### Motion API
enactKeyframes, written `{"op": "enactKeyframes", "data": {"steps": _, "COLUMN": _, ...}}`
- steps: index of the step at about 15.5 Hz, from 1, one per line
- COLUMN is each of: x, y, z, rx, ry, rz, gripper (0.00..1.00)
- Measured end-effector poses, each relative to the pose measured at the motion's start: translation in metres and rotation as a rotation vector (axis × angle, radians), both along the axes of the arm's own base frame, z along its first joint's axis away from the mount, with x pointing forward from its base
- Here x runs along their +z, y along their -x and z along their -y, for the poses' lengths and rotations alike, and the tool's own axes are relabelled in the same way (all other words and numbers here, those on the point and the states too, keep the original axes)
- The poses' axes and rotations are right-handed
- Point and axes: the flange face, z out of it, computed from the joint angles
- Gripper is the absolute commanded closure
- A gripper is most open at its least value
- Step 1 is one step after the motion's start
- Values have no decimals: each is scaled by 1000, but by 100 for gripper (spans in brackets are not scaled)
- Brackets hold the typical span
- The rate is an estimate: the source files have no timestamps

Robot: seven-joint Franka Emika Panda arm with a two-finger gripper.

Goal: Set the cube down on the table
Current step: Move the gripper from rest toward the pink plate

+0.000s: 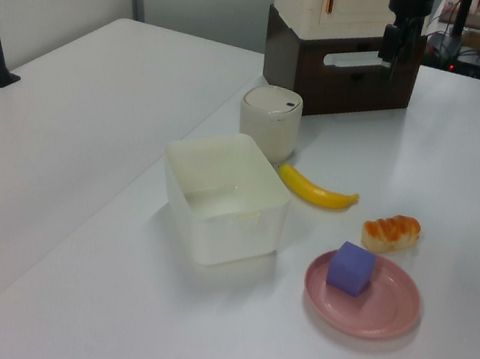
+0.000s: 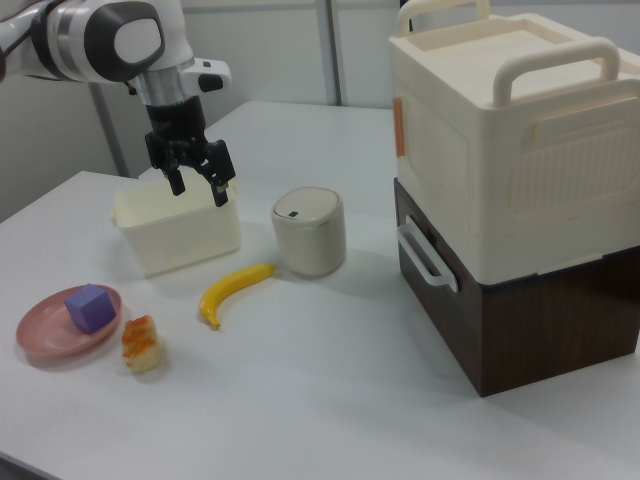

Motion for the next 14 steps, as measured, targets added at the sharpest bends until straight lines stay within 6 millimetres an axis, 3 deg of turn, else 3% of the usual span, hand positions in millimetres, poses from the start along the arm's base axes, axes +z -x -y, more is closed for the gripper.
{"op": "enactKeyframes", "data": {"steps": 8, "x": -1, "y": 0, "z": -2, "rx": 6, "ry": 0, "rz": -2, "gripper": 0}}
{"op": "enactKeyframes", "data": {"steps": 14, "x": -9, "y": -1, "z": -44, "rx": 79, "ry": 1, "rz": -16, "gripper": 0}}
